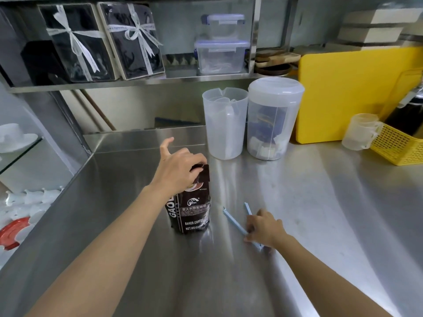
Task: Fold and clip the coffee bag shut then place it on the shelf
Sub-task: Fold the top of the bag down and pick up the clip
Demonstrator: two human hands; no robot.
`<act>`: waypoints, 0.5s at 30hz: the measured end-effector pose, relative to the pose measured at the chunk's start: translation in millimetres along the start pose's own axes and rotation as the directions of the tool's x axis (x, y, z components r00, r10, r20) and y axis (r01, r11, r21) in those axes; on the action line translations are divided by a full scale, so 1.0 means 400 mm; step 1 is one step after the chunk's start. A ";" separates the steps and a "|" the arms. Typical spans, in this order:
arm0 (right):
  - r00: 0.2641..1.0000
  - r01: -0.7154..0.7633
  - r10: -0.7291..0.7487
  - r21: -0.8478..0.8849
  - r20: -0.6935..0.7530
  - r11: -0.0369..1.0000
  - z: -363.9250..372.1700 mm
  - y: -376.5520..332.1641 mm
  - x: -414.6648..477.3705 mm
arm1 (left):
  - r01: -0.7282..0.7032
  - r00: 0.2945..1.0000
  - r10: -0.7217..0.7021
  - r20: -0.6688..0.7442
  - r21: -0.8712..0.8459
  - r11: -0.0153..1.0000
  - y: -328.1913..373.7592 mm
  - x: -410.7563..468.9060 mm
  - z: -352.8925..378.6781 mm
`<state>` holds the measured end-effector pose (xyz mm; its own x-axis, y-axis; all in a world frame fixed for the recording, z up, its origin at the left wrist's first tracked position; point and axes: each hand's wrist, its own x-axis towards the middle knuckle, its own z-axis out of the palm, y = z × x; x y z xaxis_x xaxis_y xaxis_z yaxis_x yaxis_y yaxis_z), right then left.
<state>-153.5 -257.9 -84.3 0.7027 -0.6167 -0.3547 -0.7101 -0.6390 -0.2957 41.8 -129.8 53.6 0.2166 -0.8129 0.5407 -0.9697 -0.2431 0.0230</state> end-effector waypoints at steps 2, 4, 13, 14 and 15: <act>0.999 0.016 -0.017 -0.005 -0.051 1.000 0.013 0.006 0.001 | -0.016 1.000 0.016 0.010 0.012 1.000 -0.001 0.001 0.000; 0.996 0.037 -0.033 0.042 -0.088 0.998 0.012 0.009 0.006 | -0.026 0.999 0.025 0.021 0.017 1.000 -0.002 0.002 -0.003; 0.966 0.173 -0.014 0.606 -0.258 0.776 -0.112 -0.002 -0.002 | -0.029 0.998 0.028 0.054 0.018 0.999 -0.012 0.008 -0.013; 0.961 0.195 -0.018 0.633 -0.275 0.749 -0.130 -0.008 -0.003 | -0.031 0.998 0.030 0.056 0.020 0.999 -0.013 0.009 -0.013; 0.957 0.215 -0.025 0.648 -0.289 0.731 -0.148 -0.014 -0.002 | -0.034 0.998 0.032 0.056 0.023 0.999 -0.013 0.010 -0.012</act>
<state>-147.3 -281.0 -29.8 0.7032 -0.7070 -0.0752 -0.3962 -0.3019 -0.8671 47.3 -129.2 59.8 0.1910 -0.8489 0.4929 -0.9736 -0.2278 -0.0150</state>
